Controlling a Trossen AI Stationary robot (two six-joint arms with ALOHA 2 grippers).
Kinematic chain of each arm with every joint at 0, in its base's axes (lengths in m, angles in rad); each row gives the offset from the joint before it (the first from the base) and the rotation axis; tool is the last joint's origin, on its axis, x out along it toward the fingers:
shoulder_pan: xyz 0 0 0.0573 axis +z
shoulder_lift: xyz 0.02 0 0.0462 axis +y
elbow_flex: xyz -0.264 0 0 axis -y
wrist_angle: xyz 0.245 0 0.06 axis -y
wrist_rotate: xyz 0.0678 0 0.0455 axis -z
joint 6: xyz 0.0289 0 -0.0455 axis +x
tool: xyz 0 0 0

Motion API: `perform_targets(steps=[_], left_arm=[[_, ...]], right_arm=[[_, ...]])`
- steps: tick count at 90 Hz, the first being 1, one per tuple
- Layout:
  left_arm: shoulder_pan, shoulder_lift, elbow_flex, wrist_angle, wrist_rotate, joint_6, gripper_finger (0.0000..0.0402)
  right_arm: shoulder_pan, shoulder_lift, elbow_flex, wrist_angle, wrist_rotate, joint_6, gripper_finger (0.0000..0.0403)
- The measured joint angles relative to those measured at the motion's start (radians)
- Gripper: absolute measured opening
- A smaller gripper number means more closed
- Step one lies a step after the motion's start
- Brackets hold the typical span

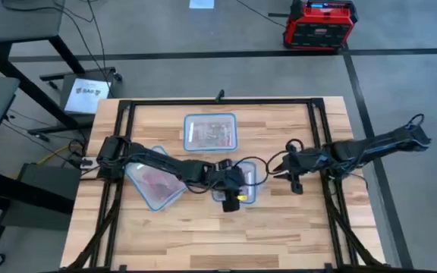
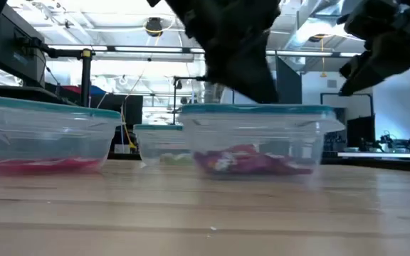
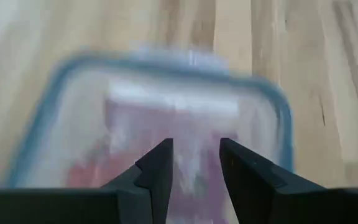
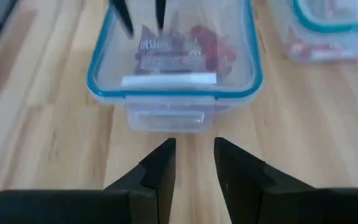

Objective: Sort candy
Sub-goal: Close the middle right transparent bin

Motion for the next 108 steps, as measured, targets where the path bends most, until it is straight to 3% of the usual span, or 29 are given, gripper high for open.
perform_targets(steps=[11, 26, 45, 70, 78, 96, 108], left_arm=[[0.031, 0.046, 0.001, 0.084, 0.010, 0.066, 0.0118], [0.064, 0.113, 0.002, 0.159, 0.117, 0.072, 0.0118], [0.066, 0.138, 0.001, 0.183, 0.133, 0.091, 0.0118], [0.066, 0.164, 0.000, 0.217, 0.163, 0.095, 0.0118], [0.067, 0.183, 0.002, 0.252, 0.177, 0.095, 0.0118], [0.067, 0.186, 0.001, 0.278, 0.183, 0.109, 0.0118], [0.068, 0.189, -0.003, 0.334, 0.191, 0.117, 0.0118]], right_arm=[[0.028, 0.058, -0.084, 0.188, 0.001, 0.049, 0.0101], [0.055, 0.165, -0.121, 0.391, 0.037, 0.072, 0.0101], [0.076, 0.343, -0.119, 0.424, 0.044, 0.103, 0.0101], [0.091, 0.444, -0.124, 0.511, 0.028, 0.114, 0.0101], [0.091, 0.458, -0.093, 0.451, 0.022, 0.113, 0.0101], [0.132, 0.406, -0.016, 0.112, 0.026, 0.182, 0.0101], [0.164, 0.341, 0.029, 0.070, 0.030, 0.194, 0.0101]])
